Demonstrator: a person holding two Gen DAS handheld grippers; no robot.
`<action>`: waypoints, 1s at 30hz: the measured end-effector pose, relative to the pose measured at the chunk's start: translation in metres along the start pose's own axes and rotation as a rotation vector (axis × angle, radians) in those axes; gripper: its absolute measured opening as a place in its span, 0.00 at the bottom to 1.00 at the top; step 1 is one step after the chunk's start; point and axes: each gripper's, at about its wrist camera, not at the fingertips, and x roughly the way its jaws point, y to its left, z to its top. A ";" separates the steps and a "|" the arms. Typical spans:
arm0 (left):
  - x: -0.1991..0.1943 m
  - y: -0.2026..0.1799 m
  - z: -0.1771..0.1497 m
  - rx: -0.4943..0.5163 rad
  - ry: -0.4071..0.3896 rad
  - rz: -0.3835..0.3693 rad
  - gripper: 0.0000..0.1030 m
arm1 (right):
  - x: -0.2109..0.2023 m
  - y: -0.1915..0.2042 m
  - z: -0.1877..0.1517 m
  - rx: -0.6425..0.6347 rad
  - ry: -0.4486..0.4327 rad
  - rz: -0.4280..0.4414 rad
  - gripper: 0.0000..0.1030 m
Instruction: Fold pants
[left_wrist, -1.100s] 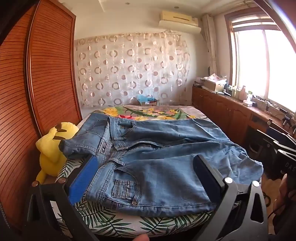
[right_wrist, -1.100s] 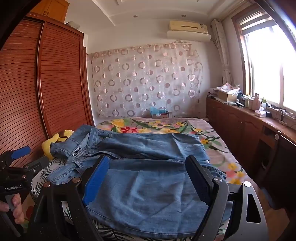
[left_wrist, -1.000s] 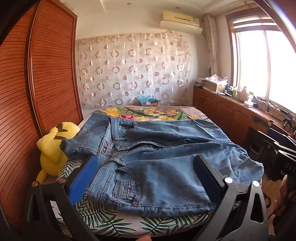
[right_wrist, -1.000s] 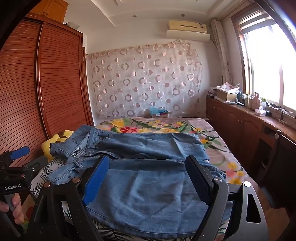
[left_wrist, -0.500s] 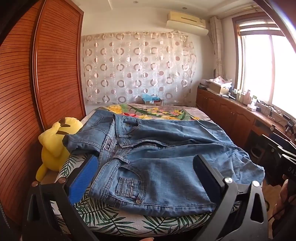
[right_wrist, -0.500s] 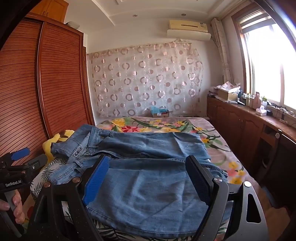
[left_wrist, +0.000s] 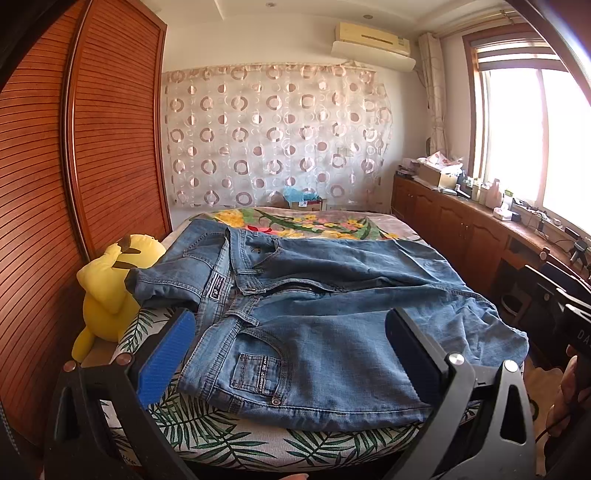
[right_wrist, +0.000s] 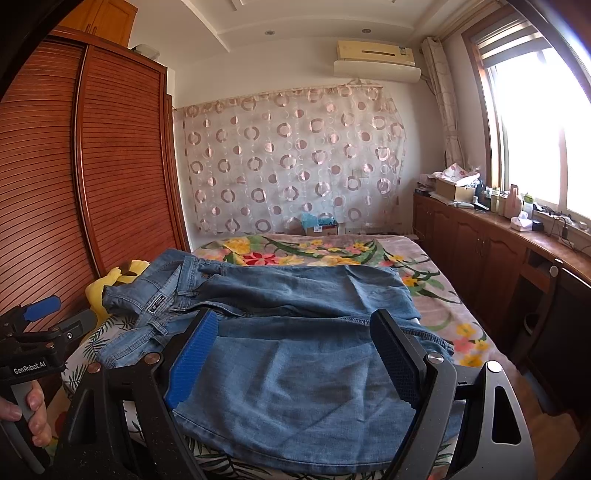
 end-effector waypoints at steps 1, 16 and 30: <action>0.000 0.000 0.000 0.000 0.000 0.000 1.00 | 0.000 0.000 0.000 0.000 0.000 0.000 0.83; -0.001 -0.001 0.000 0.003 0.000 0.003 1.00 | -0.002 0.001 0.000 -0.002 -0.009 0.002 0.83; -0.001 -0.001 0.001 0.004 -0.002 0.003 1.00 | -0.002 0.001 0.000 -0.002 -0.011 0.003 0.83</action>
